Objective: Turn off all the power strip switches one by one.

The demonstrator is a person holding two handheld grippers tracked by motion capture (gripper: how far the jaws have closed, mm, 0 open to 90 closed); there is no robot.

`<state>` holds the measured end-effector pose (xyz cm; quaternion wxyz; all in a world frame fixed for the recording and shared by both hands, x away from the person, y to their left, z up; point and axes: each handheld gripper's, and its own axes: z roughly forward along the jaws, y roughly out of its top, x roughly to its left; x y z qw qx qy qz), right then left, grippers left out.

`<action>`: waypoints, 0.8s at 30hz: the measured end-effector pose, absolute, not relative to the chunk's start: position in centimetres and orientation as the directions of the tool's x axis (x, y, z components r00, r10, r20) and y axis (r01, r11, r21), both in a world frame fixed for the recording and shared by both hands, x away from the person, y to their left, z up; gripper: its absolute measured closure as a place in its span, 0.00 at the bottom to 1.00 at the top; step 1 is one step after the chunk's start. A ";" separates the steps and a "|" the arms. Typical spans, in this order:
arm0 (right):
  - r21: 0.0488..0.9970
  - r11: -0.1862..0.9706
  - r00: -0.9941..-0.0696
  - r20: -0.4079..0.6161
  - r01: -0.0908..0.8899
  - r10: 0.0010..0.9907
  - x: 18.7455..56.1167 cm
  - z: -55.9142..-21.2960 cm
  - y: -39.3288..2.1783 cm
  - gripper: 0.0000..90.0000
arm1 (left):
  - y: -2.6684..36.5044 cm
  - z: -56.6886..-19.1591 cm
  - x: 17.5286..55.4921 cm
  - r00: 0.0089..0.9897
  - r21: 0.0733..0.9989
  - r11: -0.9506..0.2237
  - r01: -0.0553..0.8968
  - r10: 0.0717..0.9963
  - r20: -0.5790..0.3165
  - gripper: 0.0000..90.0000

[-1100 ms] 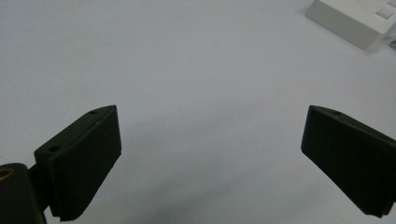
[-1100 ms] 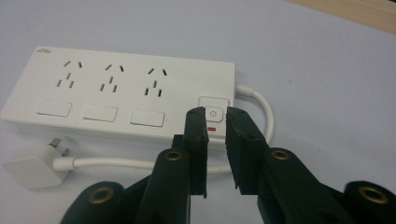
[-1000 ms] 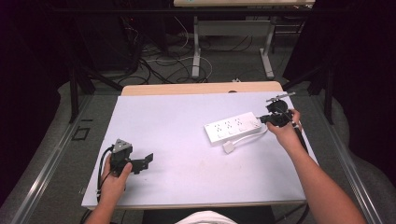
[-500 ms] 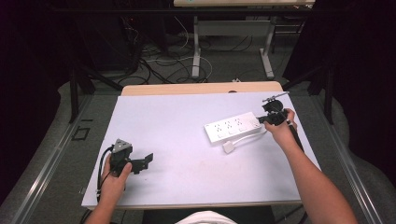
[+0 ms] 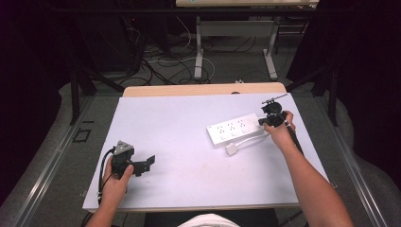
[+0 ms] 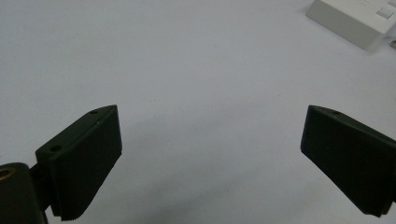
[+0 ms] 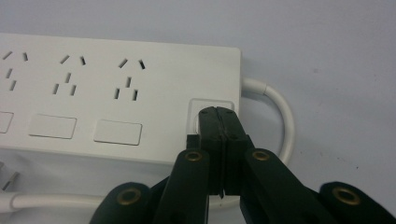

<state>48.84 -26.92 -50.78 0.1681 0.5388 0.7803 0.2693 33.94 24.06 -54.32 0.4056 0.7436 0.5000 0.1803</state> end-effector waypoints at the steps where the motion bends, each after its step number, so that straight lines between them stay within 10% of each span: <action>1: 0.601 0.274 -0.363 0.028 0.750 0.931 48.8 -50.8 -26.9 1.00 | 24.1 -54.3 33.9 0.435 0.784 -0.171 0.597 0.890 -0.138 0.06; 24: 0.585 0.281 -0.347 0.001 0.761 0.938 50.0 -51.6 -25.9 1.00 | 24.2 -54.3 33.9 0.433 0.786 -0.165 0.596 0.890 -0.142 0.06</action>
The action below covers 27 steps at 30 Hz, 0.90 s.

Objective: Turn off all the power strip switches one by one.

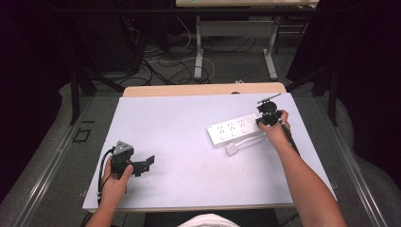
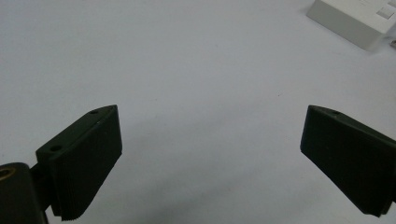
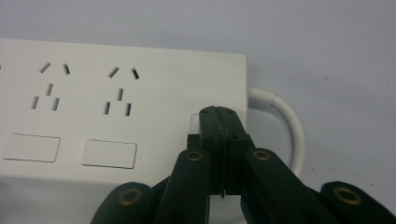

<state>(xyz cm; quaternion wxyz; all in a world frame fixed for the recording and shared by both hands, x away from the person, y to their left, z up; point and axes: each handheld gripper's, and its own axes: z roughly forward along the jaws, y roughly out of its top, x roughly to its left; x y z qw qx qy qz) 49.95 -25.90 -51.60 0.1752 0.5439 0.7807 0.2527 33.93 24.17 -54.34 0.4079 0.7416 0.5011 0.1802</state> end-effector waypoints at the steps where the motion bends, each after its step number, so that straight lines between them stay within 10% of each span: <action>1: 0.585 0.281 -0.347 0.001 0.761 0.938 50.0 -51.6 -25.9 1.00 | 24.2 -54.3 33.9 0.433 0.786 -0.165 0.596 0.890 -0.142 0.06; 27: 0.579 0.256 -0.340 0.040 0.774 0.939 50.0 -51.9 -26.3 1.00 | 24.0 -54.4 33.8 0.433 0.788 -0.165 0.593 0.891 -0.139 0.06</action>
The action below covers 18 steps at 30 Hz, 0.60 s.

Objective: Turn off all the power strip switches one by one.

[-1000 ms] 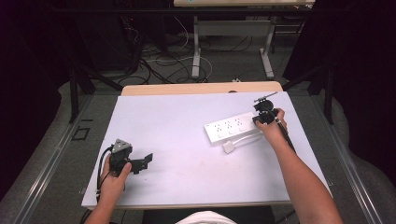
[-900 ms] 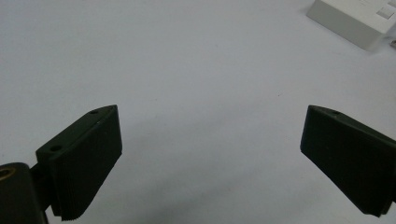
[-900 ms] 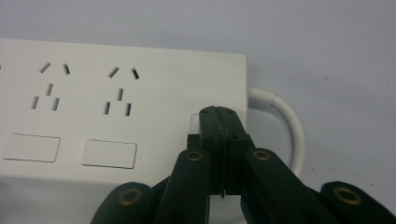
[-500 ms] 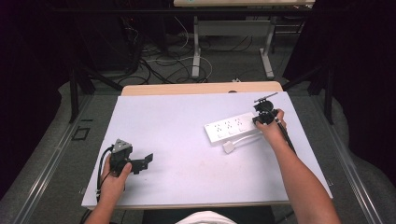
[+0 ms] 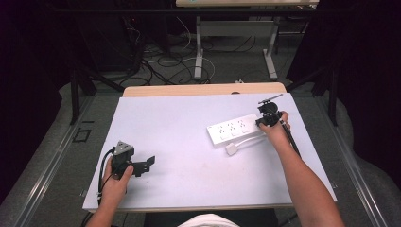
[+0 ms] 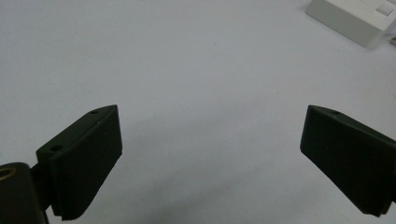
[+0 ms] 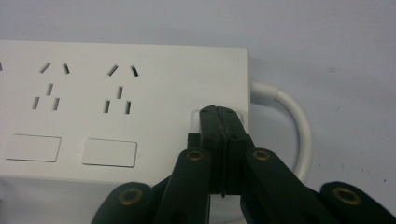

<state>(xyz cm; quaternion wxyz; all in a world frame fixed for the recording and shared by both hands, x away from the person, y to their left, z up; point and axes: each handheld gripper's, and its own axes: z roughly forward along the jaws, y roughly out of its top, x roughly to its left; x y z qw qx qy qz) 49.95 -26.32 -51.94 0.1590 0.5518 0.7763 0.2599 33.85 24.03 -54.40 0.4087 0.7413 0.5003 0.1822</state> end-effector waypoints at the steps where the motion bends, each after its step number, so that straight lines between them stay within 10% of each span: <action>1: 0.579 0.246 -0.333 0.046 0.778 0.942 49.9 -51.9 -26.3 1.00 | 24.0 -54.4 33.8 0.433 0.790 -0.164 0.591 0.890 -0.140 0.06; 18: 0.573 0.248 -0.335 0.049 0.781 0.941 49.5 -51.5 -26.5 1.00 | 24.0 -54.3 33.9 0.432 0.788 -0.164 0.594 0.891 -0.140 0.06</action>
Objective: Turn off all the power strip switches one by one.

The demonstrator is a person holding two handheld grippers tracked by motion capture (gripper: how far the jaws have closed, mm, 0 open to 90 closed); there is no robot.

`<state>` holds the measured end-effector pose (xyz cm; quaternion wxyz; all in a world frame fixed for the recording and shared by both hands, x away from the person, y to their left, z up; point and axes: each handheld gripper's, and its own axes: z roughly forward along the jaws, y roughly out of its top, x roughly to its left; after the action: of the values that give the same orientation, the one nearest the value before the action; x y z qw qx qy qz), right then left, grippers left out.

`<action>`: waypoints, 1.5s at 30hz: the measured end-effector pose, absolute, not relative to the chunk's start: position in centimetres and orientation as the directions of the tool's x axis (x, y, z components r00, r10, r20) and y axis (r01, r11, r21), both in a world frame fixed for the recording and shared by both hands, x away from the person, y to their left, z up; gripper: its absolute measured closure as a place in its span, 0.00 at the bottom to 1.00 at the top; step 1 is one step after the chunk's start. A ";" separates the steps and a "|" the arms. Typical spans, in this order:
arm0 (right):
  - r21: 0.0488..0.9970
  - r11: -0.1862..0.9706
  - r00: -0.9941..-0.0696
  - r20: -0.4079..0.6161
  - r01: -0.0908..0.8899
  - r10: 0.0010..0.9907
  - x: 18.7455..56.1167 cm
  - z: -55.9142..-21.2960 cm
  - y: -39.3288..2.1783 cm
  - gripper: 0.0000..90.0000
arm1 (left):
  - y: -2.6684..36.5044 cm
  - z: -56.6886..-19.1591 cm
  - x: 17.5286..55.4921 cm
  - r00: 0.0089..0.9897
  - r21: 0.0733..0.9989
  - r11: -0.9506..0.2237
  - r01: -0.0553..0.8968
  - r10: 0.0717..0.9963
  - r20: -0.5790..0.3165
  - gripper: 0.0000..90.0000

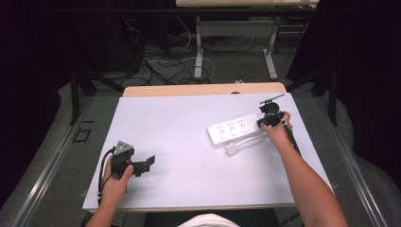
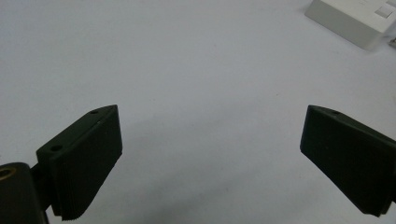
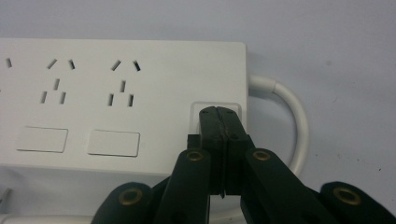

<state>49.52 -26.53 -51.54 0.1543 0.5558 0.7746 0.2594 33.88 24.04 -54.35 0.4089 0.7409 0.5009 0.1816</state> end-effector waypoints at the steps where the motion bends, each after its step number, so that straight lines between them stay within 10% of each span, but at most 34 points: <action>1: 0.572 0.254 -0.339 0.045 0.780 0.940 49.5 -51.5 -26.6 1.00 | 24.0 -54.3 33.9 0.432 0.788 -0.162 0.594 0.891 -0.142 0.06; 45: 0.557 0.344 -0.466 0.089 0.756 0.880 48.0 -50.9 -22.0 1.00 | 24.1 -54.3 33.9 0.435 0.784 -0.168 0.598 0.889 -0.141 0.06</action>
<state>48.04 -22.04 -50.90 0.1141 0.5038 0.8117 0.2725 33.89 24.06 -54.29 0.4068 0.7431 0.5002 0.1791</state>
